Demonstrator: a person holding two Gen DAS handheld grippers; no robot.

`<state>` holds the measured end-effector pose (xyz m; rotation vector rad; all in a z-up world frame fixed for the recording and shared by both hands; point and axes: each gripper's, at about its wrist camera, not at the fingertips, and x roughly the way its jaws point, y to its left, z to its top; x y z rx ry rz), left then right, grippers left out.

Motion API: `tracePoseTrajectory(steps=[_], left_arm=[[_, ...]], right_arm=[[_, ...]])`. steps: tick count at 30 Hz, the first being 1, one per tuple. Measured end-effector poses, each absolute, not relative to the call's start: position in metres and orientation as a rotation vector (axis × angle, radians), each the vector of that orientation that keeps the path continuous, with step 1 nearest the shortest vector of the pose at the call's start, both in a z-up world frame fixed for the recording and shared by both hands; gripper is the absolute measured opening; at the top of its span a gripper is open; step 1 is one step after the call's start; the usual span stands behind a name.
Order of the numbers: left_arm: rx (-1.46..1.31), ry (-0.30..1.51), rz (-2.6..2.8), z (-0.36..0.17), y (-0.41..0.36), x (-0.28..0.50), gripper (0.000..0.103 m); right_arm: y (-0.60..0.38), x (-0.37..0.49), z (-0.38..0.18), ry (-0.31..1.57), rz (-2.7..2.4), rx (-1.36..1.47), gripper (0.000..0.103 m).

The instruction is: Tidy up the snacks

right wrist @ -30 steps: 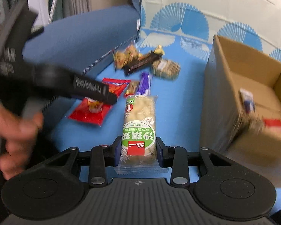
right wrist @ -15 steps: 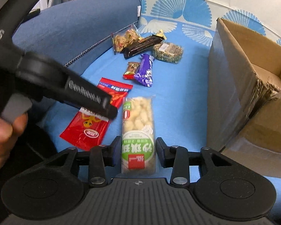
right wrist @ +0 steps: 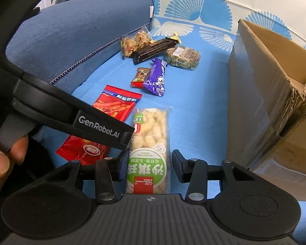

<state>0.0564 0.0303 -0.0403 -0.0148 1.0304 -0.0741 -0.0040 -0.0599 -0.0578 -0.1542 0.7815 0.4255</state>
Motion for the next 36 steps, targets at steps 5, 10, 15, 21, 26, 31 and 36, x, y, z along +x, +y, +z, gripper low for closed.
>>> tracePoseTrajectory(steps=[5, 10, 15, 21, 26, 31, 36], left_arm=[[-0.006, 1.027, -0.062, -0.0398, 0.0298, 0.0568, 0.068], [-0.019, 1.021, -0.053, -0.0382, 0.0326, 0.0563, 0.056], [-0.041, 1.014, -0.054, -0.0363, 0.0349, 0.0555, 0.052], [-0.059, 1.007, -0.055, -0.0355, 0.0356, 0.0551, 0.051], [-0.080, 0.999, -0.056, -0.0347, 0.0376, 0.0542, 0.050], [-0.091, 0.990, -0.061, -0.0335, 0.0378, 0.0533, 0.050], [-0.098, 0.976, -0.065, -0.0310, 0.0384, 0.0512, 0.050]], right_arm=[[-0.0594, -0.0033, -0.0591, 0.786, 0.425, -0.166, 0.038], [-0.0572, -0.0054, -0.0581, 0.774, 0.411, -0.189, 0.038], [-0.0633, -0.0032, -0.0544, 0.765, 0.384, -0.157, 0.038], [-0.0646, -0.0019, -0.0567, 0.772, 0.370, -0.156, 0.038], [-0.0645, -0.0020, -0.0577, 0.770, 0.366, -0.162, 0.038], [-0.0638, -0.0015, -0.0575, 0.766, 0.363, -0.159, 0.038], [-0.0645, -0.0019, -0.0586, 0.768, 0.360, -0.161, 0.038]])
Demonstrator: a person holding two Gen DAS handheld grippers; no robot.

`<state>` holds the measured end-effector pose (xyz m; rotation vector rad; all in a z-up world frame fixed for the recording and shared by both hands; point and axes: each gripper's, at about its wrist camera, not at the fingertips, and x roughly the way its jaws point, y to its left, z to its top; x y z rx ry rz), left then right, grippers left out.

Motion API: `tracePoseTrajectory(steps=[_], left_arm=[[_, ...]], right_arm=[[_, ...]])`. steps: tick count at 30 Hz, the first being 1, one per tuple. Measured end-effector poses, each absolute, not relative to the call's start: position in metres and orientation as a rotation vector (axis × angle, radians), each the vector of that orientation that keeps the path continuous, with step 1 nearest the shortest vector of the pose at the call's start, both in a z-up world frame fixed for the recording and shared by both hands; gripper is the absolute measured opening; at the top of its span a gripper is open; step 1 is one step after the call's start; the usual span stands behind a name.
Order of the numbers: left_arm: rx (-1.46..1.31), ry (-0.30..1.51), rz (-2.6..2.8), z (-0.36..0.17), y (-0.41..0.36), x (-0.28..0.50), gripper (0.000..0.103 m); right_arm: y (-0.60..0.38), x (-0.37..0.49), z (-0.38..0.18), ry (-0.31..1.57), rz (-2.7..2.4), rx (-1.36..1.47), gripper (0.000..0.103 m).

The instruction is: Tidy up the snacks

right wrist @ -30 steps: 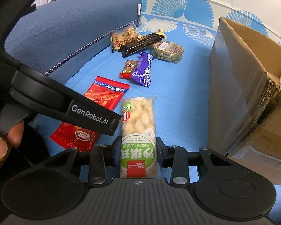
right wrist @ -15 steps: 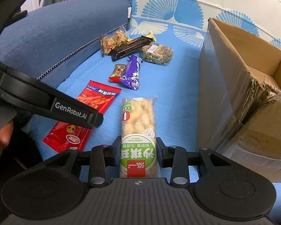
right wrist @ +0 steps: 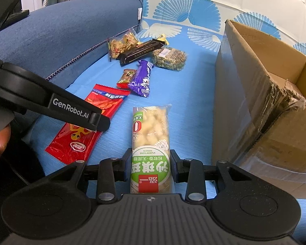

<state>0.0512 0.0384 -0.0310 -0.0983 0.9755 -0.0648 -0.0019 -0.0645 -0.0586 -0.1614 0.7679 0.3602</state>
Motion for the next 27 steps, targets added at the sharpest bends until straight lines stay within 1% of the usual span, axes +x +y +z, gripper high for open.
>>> tracePoseTrajectory(steps=[15, 23, 27], left_arm=[[-0.159, 0.860, -0.118, -0.012, 0.046, 0.039, 0.049], [-0.258, 0.785, -0.148, -0.002, 0.061, 0.032, 0.049], [-0.293, 0.759, -0.180, 0.002, 0.070, 0.029, 0.049]], right_arm=[[-0.073, -0.006, -0.049, 0.733, 0.360, -0.136, 0.038], [-0.076, -0.021, -0.032, 0.697, 0.415, -0.119, 0.038], [-0.076, -0.030, -0.015, 0.659, 0.437, -0.123, 0.038]])
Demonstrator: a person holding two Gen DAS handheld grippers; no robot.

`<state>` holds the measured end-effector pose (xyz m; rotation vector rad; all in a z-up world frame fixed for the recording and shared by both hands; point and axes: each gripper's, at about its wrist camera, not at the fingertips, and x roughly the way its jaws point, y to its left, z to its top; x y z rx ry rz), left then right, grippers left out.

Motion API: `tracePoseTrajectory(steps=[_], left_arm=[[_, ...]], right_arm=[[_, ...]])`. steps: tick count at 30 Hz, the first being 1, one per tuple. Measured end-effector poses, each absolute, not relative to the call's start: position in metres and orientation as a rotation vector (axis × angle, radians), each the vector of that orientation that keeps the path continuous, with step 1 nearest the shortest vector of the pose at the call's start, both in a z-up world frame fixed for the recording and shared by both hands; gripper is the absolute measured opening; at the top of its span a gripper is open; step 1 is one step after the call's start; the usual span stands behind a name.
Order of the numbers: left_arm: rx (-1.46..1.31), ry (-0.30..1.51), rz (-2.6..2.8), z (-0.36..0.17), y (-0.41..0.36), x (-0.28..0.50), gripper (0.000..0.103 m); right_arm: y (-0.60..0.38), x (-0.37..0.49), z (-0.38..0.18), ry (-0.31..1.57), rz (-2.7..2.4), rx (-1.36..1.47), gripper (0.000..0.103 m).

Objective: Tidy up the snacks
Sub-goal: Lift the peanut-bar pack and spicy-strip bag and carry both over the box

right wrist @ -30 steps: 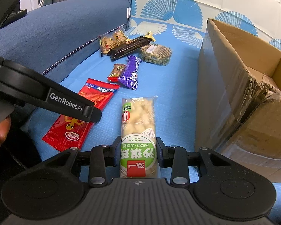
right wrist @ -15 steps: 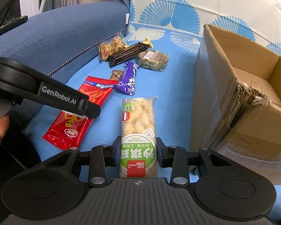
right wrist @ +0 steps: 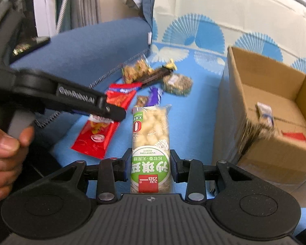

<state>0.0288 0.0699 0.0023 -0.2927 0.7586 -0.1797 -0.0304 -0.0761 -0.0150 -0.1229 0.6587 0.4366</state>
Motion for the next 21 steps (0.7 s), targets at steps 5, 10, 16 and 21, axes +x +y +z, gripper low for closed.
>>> tracePoseTrajectory(steps=[5, 10, 16, 21], left_arm=[[-0.295, 0.724, -0.185, 0.007, 0.073, 0.023, 0.049], [-0.183, 0.702, -0.201, 0.009, 0.057, 0.017, 0.049], [-0.177, 0.728, -0.240, 0.003, 0.059, 0.019, 0.049], [-0.181, 0.748, -0.265, 0.000, 0.063, 0.021, 0.049]], right_arm=[[-0.080, -0.040, 0.010, 0.620, 0.424, -0.105, 0.038], [-0.085, -0.039, 0.033, 0.594, 0.422, -0.091, 0.038], [-0.098, -0.025, 0.075, 0.535, 0.402, -0.063, 0.038], [-0.132, -0.015, 0.119, 0.454, 0.336, -0.030, 0.038]])
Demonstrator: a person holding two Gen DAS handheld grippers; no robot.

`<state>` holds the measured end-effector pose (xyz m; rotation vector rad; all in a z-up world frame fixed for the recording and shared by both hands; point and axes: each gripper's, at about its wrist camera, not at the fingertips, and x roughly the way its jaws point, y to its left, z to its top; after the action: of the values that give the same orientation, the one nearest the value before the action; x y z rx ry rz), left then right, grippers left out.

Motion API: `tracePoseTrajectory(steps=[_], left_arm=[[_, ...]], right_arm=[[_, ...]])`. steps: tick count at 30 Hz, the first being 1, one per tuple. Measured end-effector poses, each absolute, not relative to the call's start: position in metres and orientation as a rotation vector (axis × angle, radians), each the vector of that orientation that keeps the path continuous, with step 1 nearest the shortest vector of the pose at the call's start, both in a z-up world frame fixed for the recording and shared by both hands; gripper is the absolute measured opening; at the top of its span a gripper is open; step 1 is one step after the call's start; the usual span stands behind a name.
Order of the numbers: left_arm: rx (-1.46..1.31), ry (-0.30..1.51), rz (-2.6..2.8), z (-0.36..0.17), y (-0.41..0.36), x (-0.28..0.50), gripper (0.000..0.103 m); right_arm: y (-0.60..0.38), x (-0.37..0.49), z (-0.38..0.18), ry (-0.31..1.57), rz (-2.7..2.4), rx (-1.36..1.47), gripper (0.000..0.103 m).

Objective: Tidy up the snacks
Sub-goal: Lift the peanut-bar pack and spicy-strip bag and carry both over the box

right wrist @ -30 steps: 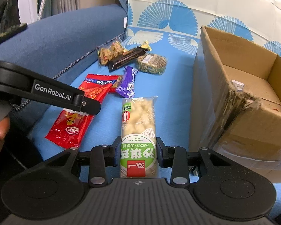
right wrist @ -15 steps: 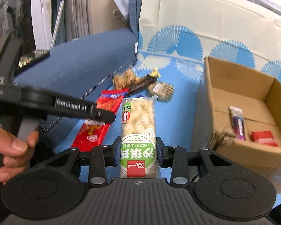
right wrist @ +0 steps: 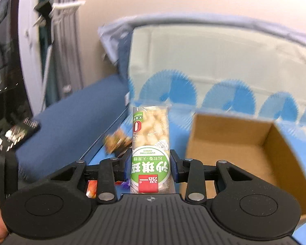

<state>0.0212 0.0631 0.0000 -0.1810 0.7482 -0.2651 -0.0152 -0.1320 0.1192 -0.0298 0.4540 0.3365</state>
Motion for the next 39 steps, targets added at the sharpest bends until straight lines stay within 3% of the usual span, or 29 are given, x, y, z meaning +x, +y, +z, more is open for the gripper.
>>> tracePoseTrajectory(steps=[8, 28, 39], left_arm=[[-0.190, 0.773, -0.282, -0.002, 0.072, 0.022, 0.049], [-0.162, 0.729, -0.136, 0.021, 0.049, 0.016, 0.049], [-0.130, 0.676, -0.101, 0.081, 0.005, 0.023, 0.049]], right_arm=[[-0.209, -0.006, 0.157, 0.372, 0.178, -0.015, 0.038], [-0.328, 0.025, 0.116, 0.321, 0.100, 0.116, 0.038], [-0.360, 0.044, 0.101, 0.316, 0.125, 0.236, 0.038]])
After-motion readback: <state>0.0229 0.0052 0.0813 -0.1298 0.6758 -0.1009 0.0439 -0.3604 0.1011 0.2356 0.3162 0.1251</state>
